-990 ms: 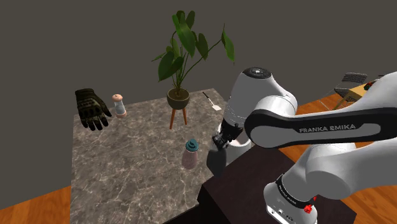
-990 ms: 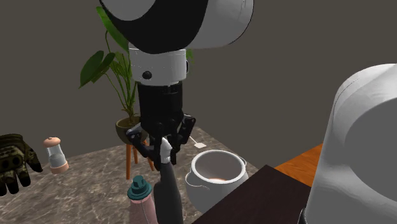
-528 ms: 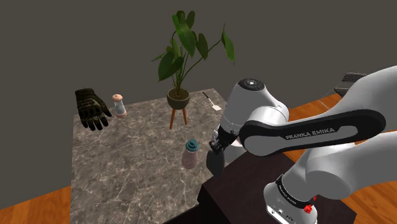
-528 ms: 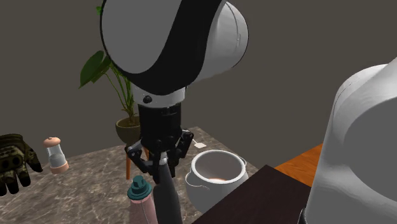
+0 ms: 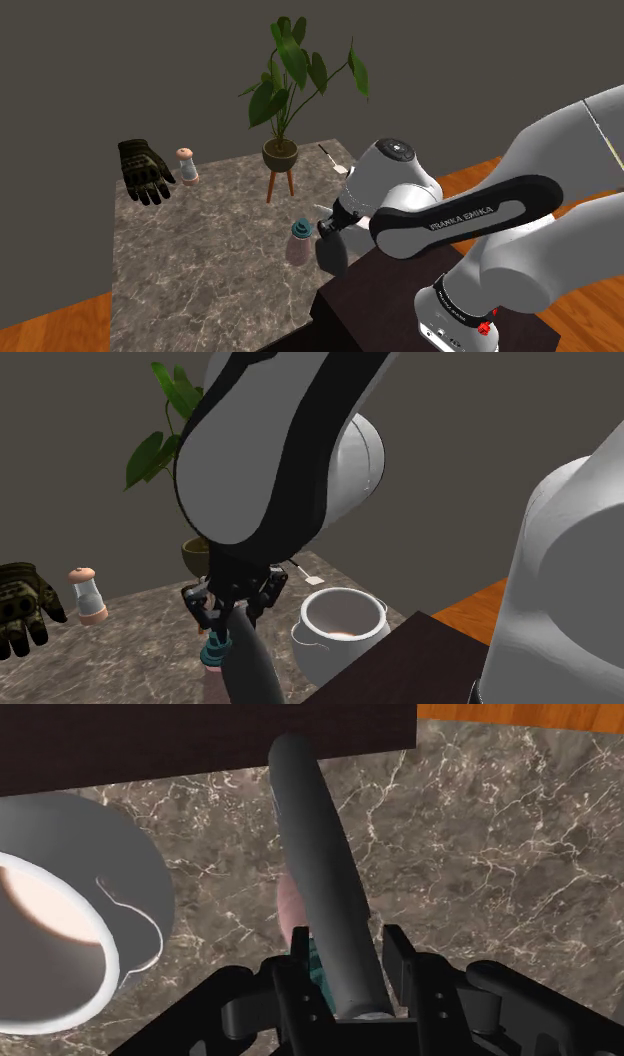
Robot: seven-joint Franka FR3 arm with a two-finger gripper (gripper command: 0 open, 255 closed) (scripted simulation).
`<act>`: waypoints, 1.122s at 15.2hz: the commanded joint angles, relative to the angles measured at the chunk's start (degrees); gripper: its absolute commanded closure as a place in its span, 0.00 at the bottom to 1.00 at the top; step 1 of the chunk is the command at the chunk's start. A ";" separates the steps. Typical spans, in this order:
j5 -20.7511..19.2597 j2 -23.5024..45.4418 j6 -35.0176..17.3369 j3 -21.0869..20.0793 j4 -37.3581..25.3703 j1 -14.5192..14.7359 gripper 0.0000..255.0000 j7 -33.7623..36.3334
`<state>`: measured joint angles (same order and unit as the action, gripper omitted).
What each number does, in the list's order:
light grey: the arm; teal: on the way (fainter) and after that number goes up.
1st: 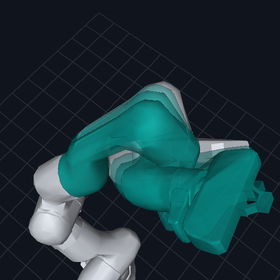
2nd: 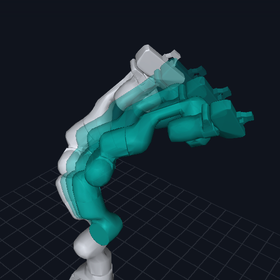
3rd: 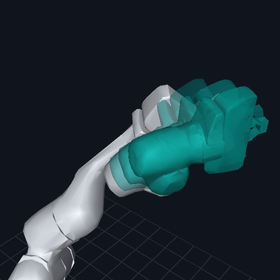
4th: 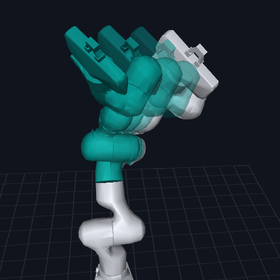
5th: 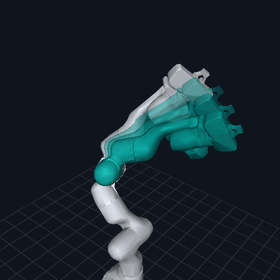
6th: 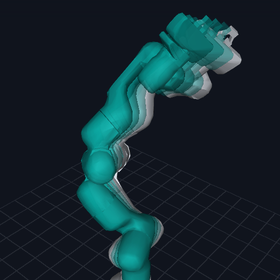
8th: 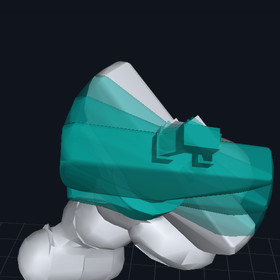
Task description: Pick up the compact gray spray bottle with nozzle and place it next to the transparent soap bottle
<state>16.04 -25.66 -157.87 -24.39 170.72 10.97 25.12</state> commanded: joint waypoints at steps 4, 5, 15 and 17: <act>-1.31 6.70 2.49 -0.52 1.43 -0.64 1.00 0.92; -1.61 8.06 1.07 -0.90 1.49 -1.07 1.00 1.16; -7.71 17.99 -8.69 -4.50 1.43 -6.40 1.00 5.38; -7.75 17.99 -8.69 -4.45 1.43 -6.36 1.00 5.40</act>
<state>7.52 -7.51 -170.98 -29.14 171.85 3.88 31.13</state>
